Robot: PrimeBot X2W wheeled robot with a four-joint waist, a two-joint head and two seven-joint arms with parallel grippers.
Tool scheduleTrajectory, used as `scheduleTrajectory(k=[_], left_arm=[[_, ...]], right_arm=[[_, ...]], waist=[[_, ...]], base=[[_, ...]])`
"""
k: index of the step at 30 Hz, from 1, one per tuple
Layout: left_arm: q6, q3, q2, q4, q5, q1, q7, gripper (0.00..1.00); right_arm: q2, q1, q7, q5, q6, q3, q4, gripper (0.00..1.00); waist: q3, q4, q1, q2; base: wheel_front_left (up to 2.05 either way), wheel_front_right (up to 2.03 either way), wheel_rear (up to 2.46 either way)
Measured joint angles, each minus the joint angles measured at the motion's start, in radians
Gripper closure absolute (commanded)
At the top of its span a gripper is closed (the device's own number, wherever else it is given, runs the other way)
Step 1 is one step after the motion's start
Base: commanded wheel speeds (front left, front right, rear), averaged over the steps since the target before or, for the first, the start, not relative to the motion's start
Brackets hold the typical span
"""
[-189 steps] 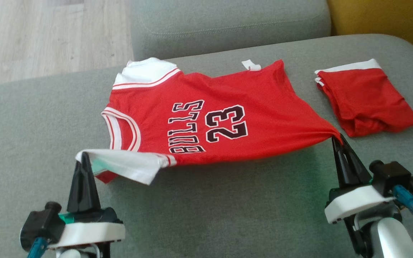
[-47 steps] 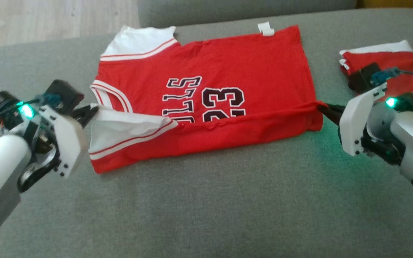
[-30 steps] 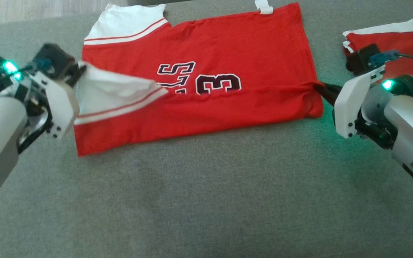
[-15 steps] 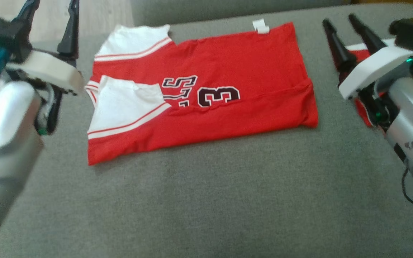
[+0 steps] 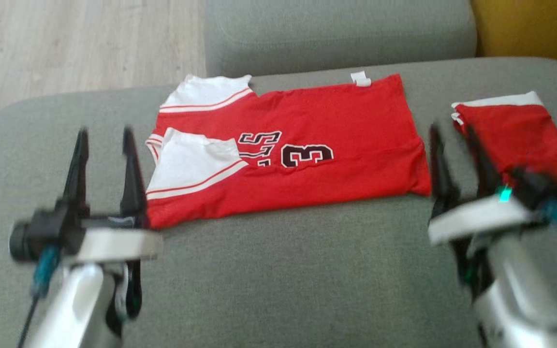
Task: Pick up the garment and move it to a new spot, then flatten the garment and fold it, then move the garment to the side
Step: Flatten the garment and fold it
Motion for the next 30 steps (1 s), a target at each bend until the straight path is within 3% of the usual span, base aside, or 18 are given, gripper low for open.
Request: scheduleTrajectory(k=[3,8,11,17,24,30], left_arm=[[-0.010,0.053,-0.031,-0.016,0.026,0.070,0.000,0.00],[-0.070,0.164,-0.104,-0.042,0.102,0.202,0.000,0.00],[-0.123,0.222,-0.145,-0.031,0.149,0.247,0.000,0.00],[-0.185,0.272,-0.192,0.029,0.198,0.223,0.000,0.00],[-0.183,0.271,-0.196,0.304,0.228,0.123,0.047,0.00],[-0.181,0.269,-0.190,0.451,0.228,0.008,0.101,0.00]], right_arm=[[0.036,0.078,0.000,-0.060,0.000,-0.043,-0.045,0.00],[0.062,0.204,0.000,-0.148,0.000,-0.088,-0.142,0.00],[0.071,0.255,0.000,-0.133,0.000,-0.083,-0.181,0.00],[0.071,0.247,0.000,-0.112,0.000,-0.058,-0.212,0.00],[0.072,0.215,0.000,-0.102,0.000,-0.051,-0.231,0.00],[0.072,0.198,0.000,-0.094,0.000,-0.042,-0.236,0.00]], waist=[[-0.011,0.000,0.0000,0.0000],[-0.011,-0.011,0.0002,0.0000],[-0.001,-0.028,0.0002,0.0000],[0.025,-0.053,0.0003,0.0000],[0.082,-0.081,0.0004,0.0000],[0.139,-0.103,0.0005,0.0000]], base=[[0.00,0.00,0.00],[0.00,0.00,0.00],[0.00,0.00,0.00],[0.00,0.00,0.00],[0.00,0.00,0.00],[0.00,0.00,0.00]])
